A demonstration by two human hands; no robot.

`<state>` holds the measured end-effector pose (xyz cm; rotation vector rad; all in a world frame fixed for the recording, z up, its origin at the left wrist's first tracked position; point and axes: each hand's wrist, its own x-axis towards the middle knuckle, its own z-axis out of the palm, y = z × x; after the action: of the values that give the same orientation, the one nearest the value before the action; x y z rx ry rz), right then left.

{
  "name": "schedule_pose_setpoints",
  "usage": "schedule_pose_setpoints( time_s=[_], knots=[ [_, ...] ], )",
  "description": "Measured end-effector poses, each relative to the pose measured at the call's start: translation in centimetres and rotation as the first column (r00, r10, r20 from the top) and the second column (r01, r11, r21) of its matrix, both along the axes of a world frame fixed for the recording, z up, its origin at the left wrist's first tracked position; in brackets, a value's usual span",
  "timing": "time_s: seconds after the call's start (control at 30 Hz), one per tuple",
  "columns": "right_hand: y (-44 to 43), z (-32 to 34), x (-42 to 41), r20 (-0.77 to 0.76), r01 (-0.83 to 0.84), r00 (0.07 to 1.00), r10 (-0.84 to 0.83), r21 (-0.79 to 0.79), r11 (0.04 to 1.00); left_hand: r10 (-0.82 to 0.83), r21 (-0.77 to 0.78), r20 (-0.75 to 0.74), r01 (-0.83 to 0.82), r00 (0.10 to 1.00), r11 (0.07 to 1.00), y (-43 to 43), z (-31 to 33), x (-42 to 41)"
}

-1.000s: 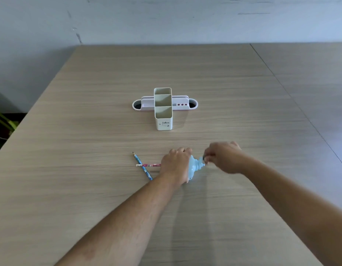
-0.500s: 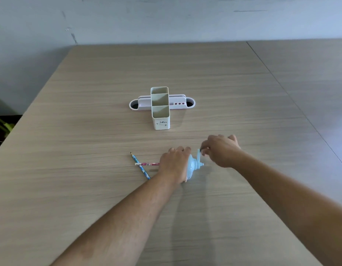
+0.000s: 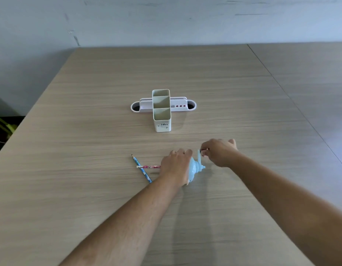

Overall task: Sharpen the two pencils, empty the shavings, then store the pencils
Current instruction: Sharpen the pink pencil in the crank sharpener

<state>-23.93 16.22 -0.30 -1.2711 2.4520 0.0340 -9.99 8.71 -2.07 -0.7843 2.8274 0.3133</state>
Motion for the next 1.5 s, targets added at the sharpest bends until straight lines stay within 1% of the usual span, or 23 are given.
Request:
schedule_pose_setpoints(
  time_s=[0.07,0.13,0.2,0.27,0.3,0.37,0.43,0.47,0.53,0.6,0.67,0.7,0.73,0.77,0.83,0.9,0.97,1.07,1.2,1.27,1.37,1.43,1.5],
  knots=[
    [-0.1,-3.0,0.9,0.011,0.044,0.999,-0.044,0.053,0.998,0.037,0.013,-0.005,-0.037,0.999,0.999,0.0,0.0,-0.2],
    [1.9,-4.8,2.8,0.066,0.058,0.996,-0.062,0.061,0.996,0.069,0.021,-0.016,-0.068,0.998,0.997,0.0,0.0,-0.3],
    [4.5,-4.5,4.0,0.144,0.032,0.989,-0.038,0.042,0.999,0.071,0.018,-0.021,-0.071,0.997,0.997,0.0,-0.2,-0.3],
    [5.5,-1.9,3.7,0.232,-0.015,0.973,-0.002,0.069,0.998,0.063,0.016,-0.025,-0.062,0.998,0.998,0.0,-0.3,-0.3],
    [5.0,-0.5,3.0,0.226,-0.032,0.974,0.019,0.056,0.998,0.051,0.012,-0.028,-0.051,0.998,0.999,0.0,-0.2,-0.2],
    [2.9,1.4,1.2,0.153,-0.052,0.987,0.056,-0.029,0.998,0.024,0.001,-0.026,-0.024,0.999,1.000,-0.1,-0.1,-0.1],
    [0.7,0.9,0.0,0.076,-0.035,0.996,0.040,-0.068,0.997,0.013,0.002,-0.007,-0.013,1.000,1.000,0.0,-0.1,-0.1],
    [0.0,-0.1,-0.4,0.071,-0.012,0.997,0.016,-0.050,0.999,0.020,0.003,-0.002,-0.020,1.000,1.000,0.0,-0.1,-0.2],
    [-0.1,-2.9,0.0,0.112,0.049,0.992,-0.050,0.004,0.999,0.040,0.009,-0.004,-0.040,0.999,0.999,0.0,-0.1,-0.3],
    [1.5,-4.6,1.7,0.125,0.022,0.992,-0.033,0.090,0.996,0.054,0.015,-0.009,-0.054,0.998,0.998,0.0,-0.1,-0.4],
    [3.6,-4.3,2.9,0.196,-0.063,0.980,0.034,0.140,0.988,0.062,0.017,-0.012,-0.061,0.998,0.998,0.0,-0.1,-0.4],
    [4.5,-3.1,3.1,0.271,-0.106,0.960,0.065,0.142,0.984,0.060,0.018,-0.017,-0.060,0.998,0.998,0.0,-0.2,-0.4],
    [5.0,-1.7,2.8,0.334,-0.143,0.938,0.093,0.127,0.982,0.055,0.018,-0.024,-0.055,0.998,0.998,0.0,-0.3,-0.3],
    [4.8,-0.3,2.1,0.358,-0.160,0.926,0.118,0.090,0.983,0.049,0.014,-0.032,-0.048,0.998,0.999,0.0,-0.3,-0.2],
    [3.0,1.4,0.3,0.274,-0.132,0.953,0.128,-0.004,0.991,0.032,0.004,-0.043,-0.031,0.999,0.999,-0.1,-0.3,-0.2],
    [0.8,0.9,-0.6,0.157,-0.050,0.986,0.061,-0.074,0.996,0.023,0.009,-0.026,-0.023,0.999,1.000,-0.1,-0.3,-0.2],
    [-0.1,-1.4,-0.3,0.106,0.037,0.994,-0.026,-0.106,0.994,0.040,0.012,-0.018,-0.040,0.999,0.999,-0.1,-0.4,-0.3],
    [1.8,-4.7,1.2,0.144,0.068,0.988,-0.052,-0.104,0.992,0.064,0.017,-0.015,-0.064,0.998,0.998,-0.1,-0.4,-0.4],
    [5.3,-5.6,3.2,0.185,-0.010,0.982,0.038,-0.146,0.989,0.064,0.017,-0.007,-0.064,0.998,0.998,0.0,-0.5,-0.4],
    [6.5,-4.7,3.2,0.245,0.012,0.969,0.023,-0.140,0.990,0.049,0.010,-0.007,-0.049,0.999,0.999,0.0,-0.4,-0.4],
    [6.7,-2.6,2.0,0.294,0.019,0.956,0.017,-0.118,0.993,0.030,0.000,0.029,-0.030,0.999,1.000,-0.1,-0.2,-0.2],
    [6.1,-1.1,1.3,0.280,0.021,0.960,0.021,-0.145,0.989,0.015,-0.004,0.025,-0.014,1.000,1.000,-0.2,0.1,0.1],
    [5.4,0.4,0.7,0.249,0.029,0.968,0.020,-0.190,0.981,-0.008,-0.017,-0.013,0.008,1.000,1.000,-0.7,0.7,0.8]
  ],
)
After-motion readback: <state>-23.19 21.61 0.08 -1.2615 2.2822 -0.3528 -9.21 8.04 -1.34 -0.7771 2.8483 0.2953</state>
